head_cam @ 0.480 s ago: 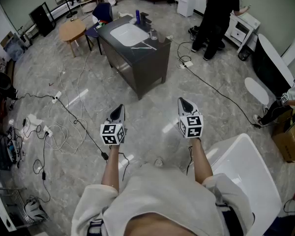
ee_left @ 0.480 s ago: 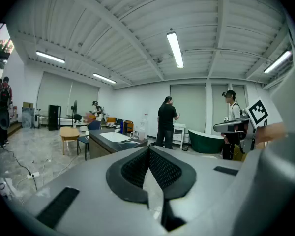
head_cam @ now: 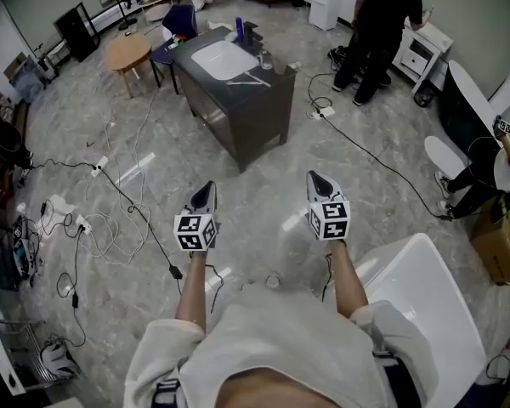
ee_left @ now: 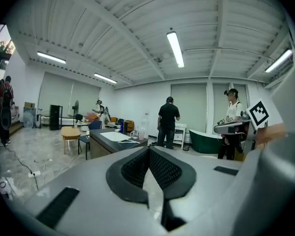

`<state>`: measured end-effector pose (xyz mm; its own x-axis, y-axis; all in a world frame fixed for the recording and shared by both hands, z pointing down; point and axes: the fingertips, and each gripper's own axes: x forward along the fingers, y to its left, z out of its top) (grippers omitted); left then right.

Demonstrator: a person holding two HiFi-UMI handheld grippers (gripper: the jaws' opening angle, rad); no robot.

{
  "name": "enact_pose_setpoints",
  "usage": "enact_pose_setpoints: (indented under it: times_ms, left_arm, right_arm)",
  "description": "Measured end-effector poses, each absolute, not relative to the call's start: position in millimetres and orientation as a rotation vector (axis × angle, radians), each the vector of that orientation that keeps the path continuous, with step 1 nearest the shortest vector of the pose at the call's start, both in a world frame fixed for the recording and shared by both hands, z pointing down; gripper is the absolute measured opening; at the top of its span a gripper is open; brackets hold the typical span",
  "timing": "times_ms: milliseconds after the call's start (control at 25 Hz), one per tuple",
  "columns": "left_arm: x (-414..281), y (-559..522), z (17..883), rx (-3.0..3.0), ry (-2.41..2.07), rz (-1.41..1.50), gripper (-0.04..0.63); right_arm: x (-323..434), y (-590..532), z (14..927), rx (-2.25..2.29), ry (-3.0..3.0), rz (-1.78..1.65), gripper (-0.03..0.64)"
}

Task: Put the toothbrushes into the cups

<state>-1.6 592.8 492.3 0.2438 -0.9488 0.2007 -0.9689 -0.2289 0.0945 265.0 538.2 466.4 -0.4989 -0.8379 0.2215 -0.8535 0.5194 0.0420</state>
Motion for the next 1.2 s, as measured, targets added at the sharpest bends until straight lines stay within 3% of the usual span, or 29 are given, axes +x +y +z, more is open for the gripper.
enact_pose_setpoints:
  times_ms: [680, 1200]
  left_arm:
    - [28.5, 573.5, 494.4, 2.296, -1.829, 0.173, 0.026]
    - [11.5, 470.8, 516.8, 2.299, -1.789, 0.170, 0.026]
  right_arm:
    - [282.4, 514.6, 469.3, 1.398, -2.555, 0.044, 0.014]
    - [260.9, 418.4, 491.3, 1.388, -2.529, 0.059, 0.014]
